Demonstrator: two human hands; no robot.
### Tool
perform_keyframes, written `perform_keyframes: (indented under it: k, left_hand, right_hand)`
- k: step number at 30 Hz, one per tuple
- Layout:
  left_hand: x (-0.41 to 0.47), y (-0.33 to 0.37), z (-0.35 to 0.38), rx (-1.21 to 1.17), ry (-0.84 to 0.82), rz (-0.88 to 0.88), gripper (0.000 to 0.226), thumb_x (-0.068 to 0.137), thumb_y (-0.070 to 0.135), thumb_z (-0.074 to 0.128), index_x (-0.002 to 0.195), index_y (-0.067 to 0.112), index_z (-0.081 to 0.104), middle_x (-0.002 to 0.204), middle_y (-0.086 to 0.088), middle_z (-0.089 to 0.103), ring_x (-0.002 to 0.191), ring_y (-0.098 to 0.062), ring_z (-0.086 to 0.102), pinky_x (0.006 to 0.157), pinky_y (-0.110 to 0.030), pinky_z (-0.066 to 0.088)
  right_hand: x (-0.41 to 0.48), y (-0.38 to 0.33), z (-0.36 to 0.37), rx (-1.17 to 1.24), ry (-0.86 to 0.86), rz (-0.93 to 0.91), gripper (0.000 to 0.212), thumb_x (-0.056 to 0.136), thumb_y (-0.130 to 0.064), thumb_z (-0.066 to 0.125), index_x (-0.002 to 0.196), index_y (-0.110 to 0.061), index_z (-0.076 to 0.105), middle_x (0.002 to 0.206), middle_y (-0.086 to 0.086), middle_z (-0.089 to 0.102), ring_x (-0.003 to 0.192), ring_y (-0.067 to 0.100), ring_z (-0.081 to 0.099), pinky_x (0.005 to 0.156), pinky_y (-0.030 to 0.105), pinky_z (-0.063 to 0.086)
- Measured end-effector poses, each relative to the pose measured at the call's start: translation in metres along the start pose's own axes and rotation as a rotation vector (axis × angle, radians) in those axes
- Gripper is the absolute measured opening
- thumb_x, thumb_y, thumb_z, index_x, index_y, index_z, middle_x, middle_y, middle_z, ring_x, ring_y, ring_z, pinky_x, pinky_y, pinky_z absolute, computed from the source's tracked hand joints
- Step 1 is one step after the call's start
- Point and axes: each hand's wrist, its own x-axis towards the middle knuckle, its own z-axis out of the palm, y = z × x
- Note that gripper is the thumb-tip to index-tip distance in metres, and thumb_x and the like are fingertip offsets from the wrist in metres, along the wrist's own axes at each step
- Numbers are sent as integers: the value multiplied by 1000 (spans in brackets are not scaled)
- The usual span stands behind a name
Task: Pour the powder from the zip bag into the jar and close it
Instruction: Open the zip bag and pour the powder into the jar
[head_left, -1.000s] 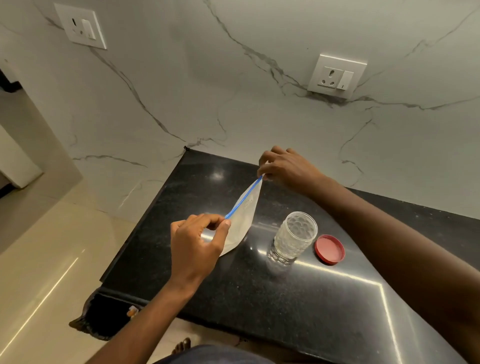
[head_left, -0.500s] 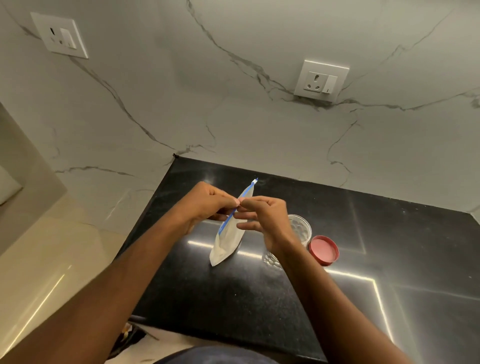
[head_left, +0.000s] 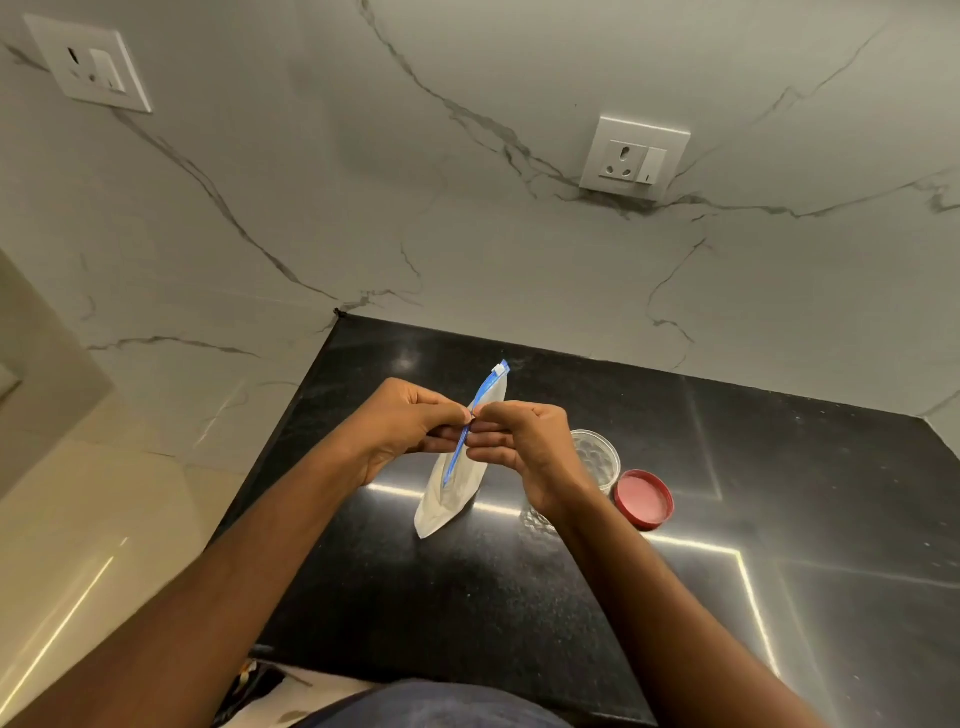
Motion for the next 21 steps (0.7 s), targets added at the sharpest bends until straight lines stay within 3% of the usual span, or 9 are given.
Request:
perform_keyframes:
  k: [6, 12, 17, 21]
  left_hand:
    - [4, -5, -1, 32, -9, -15, 9, 95, 14, 75, 93, 9, 82, 84, -8, 83, 82, -22, 82, 68, -27, 65]
    - [10, -9, 8, 393, 117, 122, 21, 96, 20, 74, 75, 23, 76, 68, 6, 75, 65, -8, 77, 55, -15, 57]
    - [11, 5, -20, 741, 348, 206, 15, 90, 22, 75, 75, 22, 72, 74, 3, 73, 65, -8, 67, 57, -26, 55]
    - [5, 17, -24, 890, 390, 268, 6, 88, 14, 72, 84, 18, 71, 78, 0, 70, 68, -12, 64, 60, -32, 54]
  right_hand:
    - [0, 0, 1, -46, 14, 15, 21, 97, -20, 68, 104, -2, 76, 92, 16, 81, 81, 32, 80, 72, 38, 66]
    - [-6, -3, 2, -102, 27, 28, 26, 100, -23, 64, 106, 0, 76, 96, 18, 80, 83, 28, 80, 66, 36, 65]
    - [-20, 3, -17, -112, 85, -24, 27, 101, -24, 59, 86, -3, 67, 89, 13, 79, 70, 18, 77, 51, 28, 57]
    - [-29, 15, -21, -137, 89, -101, 17, 98, -17, 56, 85, -11, 63, 74, -1, 71, 68, 15, 74, 49, 31, 56]
